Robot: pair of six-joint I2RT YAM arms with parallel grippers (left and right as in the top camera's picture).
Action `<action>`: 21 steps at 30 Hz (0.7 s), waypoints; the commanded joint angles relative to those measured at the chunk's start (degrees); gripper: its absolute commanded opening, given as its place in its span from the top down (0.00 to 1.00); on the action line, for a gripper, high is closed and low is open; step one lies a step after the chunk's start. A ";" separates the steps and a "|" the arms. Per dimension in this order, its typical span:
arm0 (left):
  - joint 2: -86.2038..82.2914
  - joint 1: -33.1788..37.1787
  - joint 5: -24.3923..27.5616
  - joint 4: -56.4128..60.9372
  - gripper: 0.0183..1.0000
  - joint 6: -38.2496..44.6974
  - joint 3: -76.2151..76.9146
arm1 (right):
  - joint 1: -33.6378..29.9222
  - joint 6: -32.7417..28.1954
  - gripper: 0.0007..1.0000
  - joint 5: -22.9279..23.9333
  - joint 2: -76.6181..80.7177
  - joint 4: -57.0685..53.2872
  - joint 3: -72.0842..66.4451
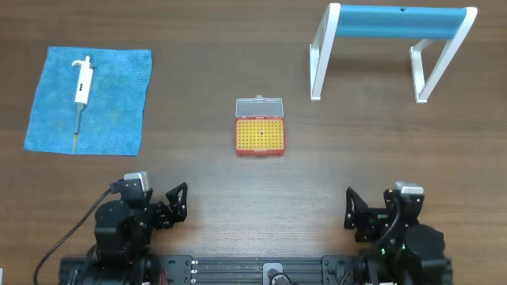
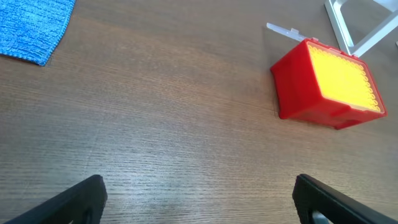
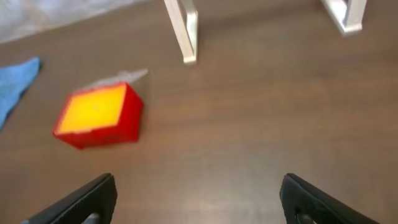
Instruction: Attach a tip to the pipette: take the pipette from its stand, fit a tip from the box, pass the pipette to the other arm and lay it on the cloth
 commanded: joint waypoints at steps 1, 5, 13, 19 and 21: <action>-0.70 0.24 0.61 0.09 0.03 -0.24 -0.46 | -0.24 -0.76 0.15 0.74 0.11 -0.28 -0.26; -0.70 0.24 0.61 0.42 0.03 -0.26 -0.46 | -0.24 -0.76 0.15 0.74 0.11 -0.28 -0.26; -0.70 0.24 -12.61 31.36 0.03 11.56 -1.03 | -0.24 -0.76 0.15 0.74 0.11 -0.28 -0.26; -0.70 0.24 -12.87 46.90 0.03 12.61 -8.39 | -0.24 -0.76 0.15 0.74 0.11 -0.28 -0.26; -0.70 0.24 -13.00 50.73 0.03 12.68 -11.10 | -0.24 -0.76 0.15 0.74 0.11 -0.28 -0.26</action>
